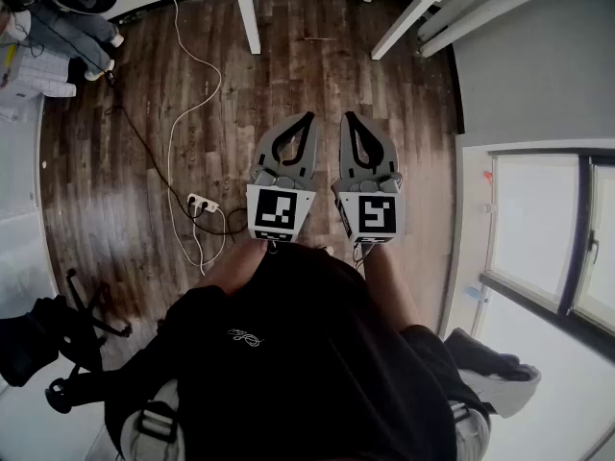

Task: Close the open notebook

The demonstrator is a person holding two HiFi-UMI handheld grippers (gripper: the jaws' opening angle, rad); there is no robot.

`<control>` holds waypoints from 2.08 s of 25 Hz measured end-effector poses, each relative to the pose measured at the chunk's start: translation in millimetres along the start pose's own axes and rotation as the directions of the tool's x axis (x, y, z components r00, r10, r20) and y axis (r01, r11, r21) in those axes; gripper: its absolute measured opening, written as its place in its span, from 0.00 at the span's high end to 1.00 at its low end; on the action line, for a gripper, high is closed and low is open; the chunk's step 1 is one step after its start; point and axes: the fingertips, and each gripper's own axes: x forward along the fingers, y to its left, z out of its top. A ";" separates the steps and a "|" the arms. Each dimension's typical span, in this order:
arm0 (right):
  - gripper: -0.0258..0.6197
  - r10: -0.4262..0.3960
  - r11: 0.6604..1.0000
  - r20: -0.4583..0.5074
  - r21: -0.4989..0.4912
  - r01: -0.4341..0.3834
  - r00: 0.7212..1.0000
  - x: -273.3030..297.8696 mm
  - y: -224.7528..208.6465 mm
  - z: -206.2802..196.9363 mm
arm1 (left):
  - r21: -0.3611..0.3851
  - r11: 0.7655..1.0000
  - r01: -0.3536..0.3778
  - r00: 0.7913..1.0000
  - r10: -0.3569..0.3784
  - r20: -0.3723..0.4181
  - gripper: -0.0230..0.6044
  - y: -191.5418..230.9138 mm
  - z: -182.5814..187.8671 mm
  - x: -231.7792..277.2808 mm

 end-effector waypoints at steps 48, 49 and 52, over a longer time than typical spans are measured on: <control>0.92 0.020 0.945 -0.094 0.327 0.012 0.995 322.3 -248.4 -100.2 | 0.050 0.998 0.029 0.947 -0.012 -0.322 0.96 124.9 -60.1 367.4; 0.92 0.012 0.942 -0.097 0.334 0.021 0.995 325.7 -252.7 -103.0 | 0.057 0.998 0.038 0.944 -0.017 -0.329 0.96 126.4 -61.9 374.7; 0.92 -0.014 0.941 -0.125 0.335 0.055 0.992 333.7 -267.0 -113.2 | 0.066 0.995 0.072 0.939 -0.045 -0.340 0.96 129.1 -65.6 401.3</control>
